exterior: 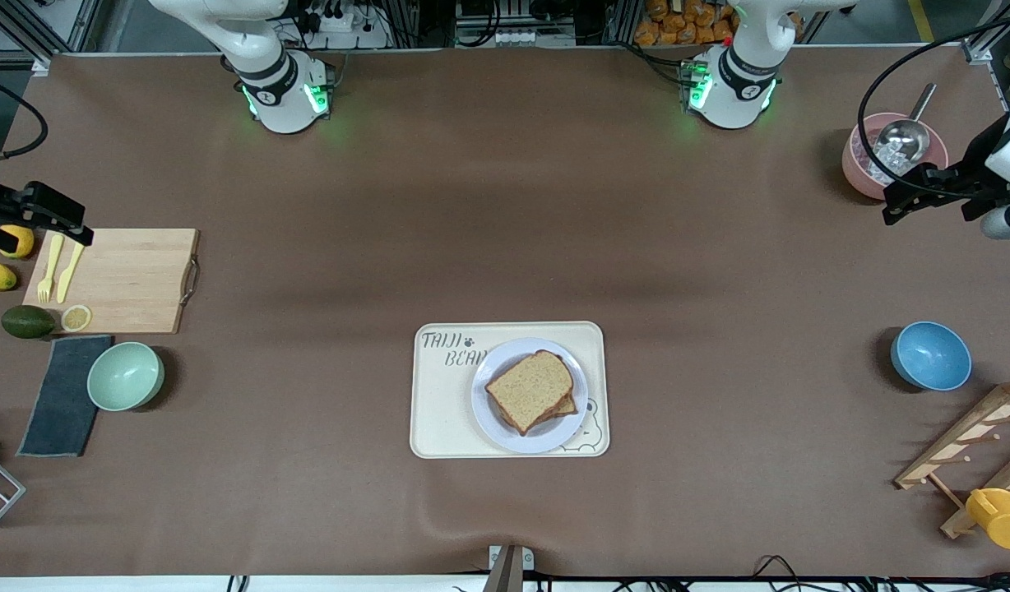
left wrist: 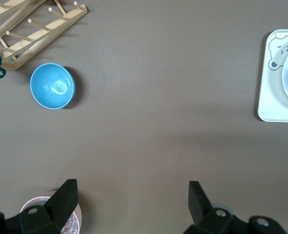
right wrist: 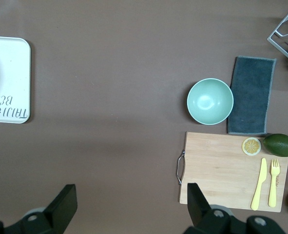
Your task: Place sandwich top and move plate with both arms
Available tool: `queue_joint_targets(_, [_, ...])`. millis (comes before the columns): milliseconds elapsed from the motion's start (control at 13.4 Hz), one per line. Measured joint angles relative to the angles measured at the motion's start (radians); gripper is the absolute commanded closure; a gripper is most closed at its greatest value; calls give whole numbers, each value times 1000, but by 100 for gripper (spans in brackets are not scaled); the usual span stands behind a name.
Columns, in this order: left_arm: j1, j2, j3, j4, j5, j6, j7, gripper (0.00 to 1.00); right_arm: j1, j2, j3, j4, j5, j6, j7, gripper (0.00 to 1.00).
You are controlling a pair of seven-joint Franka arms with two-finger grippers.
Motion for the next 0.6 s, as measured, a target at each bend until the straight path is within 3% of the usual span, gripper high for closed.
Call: queue_joint_targets(597, [-4,12,-2,8,0,2,-1,0,0,0,0,0,0,0,0,0])
